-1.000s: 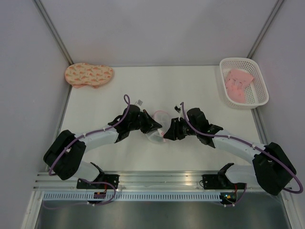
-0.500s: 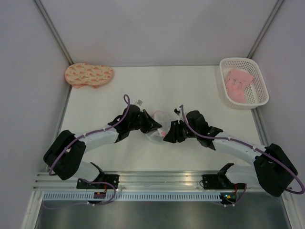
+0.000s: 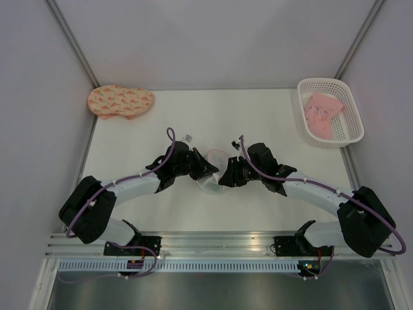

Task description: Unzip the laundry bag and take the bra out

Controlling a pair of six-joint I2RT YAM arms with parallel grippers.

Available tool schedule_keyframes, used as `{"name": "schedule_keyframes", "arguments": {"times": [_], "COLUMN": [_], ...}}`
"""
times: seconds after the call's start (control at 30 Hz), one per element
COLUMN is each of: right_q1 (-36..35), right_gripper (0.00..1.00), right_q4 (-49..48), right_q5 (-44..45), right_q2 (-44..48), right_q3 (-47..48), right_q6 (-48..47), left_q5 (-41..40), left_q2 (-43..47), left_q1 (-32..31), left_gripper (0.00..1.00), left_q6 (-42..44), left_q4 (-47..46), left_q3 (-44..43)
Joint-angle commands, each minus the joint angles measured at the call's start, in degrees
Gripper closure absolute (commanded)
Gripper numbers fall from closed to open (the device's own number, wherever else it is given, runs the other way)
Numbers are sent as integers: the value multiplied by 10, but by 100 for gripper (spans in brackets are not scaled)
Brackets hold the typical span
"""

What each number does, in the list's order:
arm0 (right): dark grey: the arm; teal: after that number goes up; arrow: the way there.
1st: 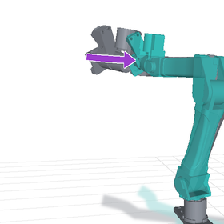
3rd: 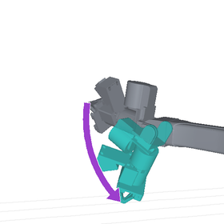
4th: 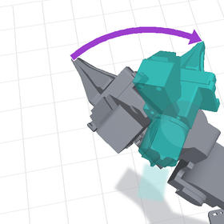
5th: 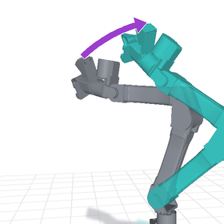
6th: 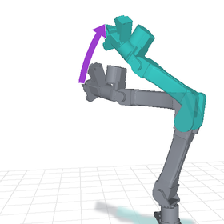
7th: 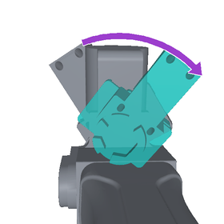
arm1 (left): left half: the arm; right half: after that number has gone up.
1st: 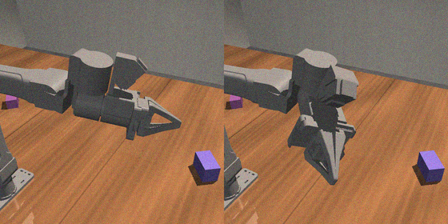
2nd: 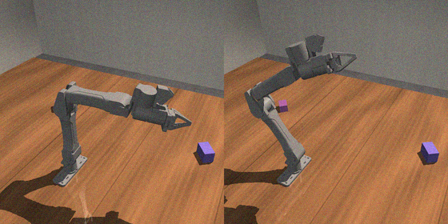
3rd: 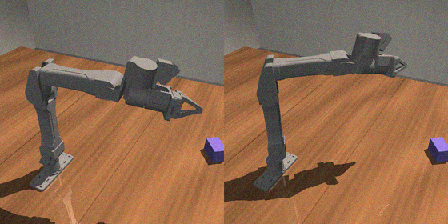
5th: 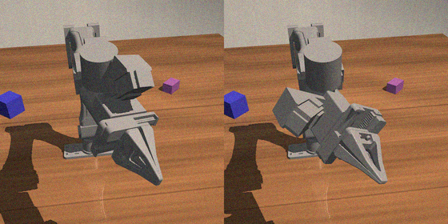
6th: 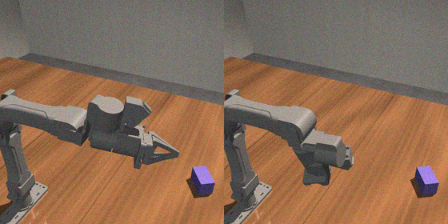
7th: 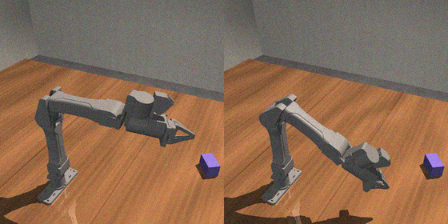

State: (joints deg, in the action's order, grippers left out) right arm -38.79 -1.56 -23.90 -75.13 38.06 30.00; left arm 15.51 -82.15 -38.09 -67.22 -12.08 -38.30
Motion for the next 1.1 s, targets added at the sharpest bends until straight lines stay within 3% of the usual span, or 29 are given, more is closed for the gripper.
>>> {"name": "schedule_keyframes", "arguments": {"times": [0.0,0.13,0.4,0.7,1.07], "right_q1": [-2,-2,-2,-2,-2], "right_gripper": [71,85,100,100,99], "right_q4": [-33,-29,-2,103,163], "right_q5": [-5,-4,13,97,146], "right_q2": [2,9,24,39,-17], "right_q3": [25,18,15,3,15], "right_q6": [-6,-8,-20,-52,-61], "left_q5": [17,18,19,42,117], "left_q2": [6,4,8,51,83], "left_q1": [-4,-3,-2,50,122], "left_gripper": [98,98,98,98,98], "left_q6": [10,10,14,50,125], "left_q4": [-8,-8,-9,13,51], "left_q3": [0,0,10,43,48]}}
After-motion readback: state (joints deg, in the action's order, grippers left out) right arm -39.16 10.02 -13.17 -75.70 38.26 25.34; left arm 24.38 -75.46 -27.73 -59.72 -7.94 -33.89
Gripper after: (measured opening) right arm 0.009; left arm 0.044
